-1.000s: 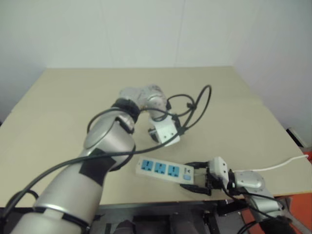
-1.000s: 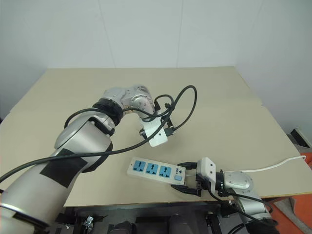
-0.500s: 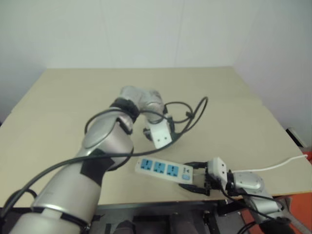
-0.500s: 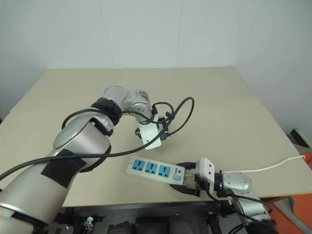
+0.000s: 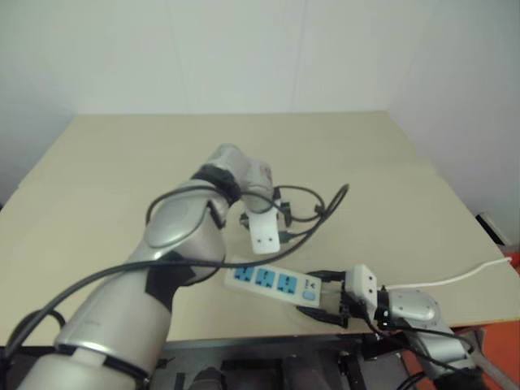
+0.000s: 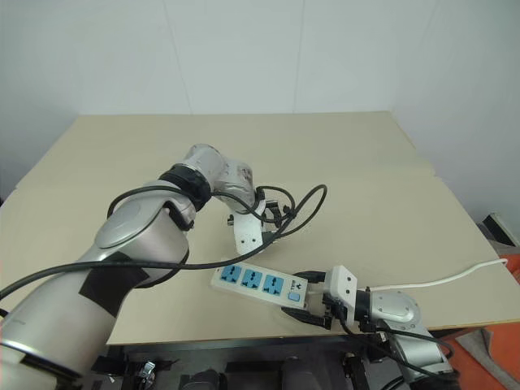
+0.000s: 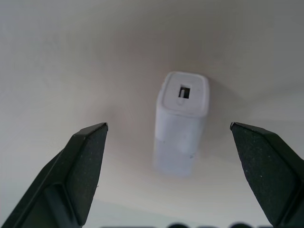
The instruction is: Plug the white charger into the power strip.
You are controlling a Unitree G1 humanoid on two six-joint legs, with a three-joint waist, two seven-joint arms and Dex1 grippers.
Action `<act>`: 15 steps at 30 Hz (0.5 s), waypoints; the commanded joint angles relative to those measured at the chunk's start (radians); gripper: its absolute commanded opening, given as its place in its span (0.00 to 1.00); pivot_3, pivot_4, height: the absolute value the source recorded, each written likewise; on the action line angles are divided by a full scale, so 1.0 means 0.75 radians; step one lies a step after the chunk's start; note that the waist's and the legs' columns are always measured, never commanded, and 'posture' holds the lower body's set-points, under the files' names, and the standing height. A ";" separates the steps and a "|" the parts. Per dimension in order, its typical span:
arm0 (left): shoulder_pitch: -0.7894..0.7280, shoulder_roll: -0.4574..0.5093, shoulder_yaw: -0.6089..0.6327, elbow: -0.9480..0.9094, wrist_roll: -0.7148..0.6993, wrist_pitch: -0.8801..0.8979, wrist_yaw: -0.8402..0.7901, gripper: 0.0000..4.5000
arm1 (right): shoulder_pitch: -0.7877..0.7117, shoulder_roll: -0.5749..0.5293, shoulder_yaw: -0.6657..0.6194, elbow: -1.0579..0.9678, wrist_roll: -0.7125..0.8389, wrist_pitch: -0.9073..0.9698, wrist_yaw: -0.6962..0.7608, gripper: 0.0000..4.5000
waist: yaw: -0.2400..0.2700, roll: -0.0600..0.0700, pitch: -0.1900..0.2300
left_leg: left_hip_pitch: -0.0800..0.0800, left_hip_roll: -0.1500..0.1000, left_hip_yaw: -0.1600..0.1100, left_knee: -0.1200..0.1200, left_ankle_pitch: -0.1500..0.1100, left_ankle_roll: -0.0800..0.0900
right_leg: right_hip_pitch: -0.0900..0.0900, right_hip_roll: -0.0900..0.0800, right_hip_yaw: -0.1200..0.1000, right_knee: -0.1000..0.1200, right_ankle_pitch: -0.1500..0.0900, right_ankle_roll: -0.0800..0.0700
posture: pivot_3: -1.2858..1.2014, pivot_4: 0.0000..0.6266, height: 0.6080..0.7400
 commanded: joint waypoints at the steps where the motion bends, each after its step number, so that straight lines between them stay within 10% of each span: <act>1: -0.044 -0.011 -0.049 -0.005 0.053 0.018 0.093 1.00 | 0.039 -0.008 0.029 0.016 -0.065 0.030 -0.030 0.76 | 0.000 0.000 0.000 | 0.000 0.000 0.000 0.000 0.000 0.000 | 0.000 0.000 0.000 0.000 0.000 0.000 | 0.52 0.24 1.00; 15: 0.028 -0.032 0.024 0.005 -0.027 0.113 -0.051 0.21 | 0.086 -0.038 0.012 -0.007 -0.085 0.028 -0.100 0.76 | 0.012 -0.003 -0.009 | 0.009 0.000 0.000 0.000 0.000 0.000 | 0.011 0.000 0.000 -0.002 0.000 0.001 | 0.52 0.24 1.00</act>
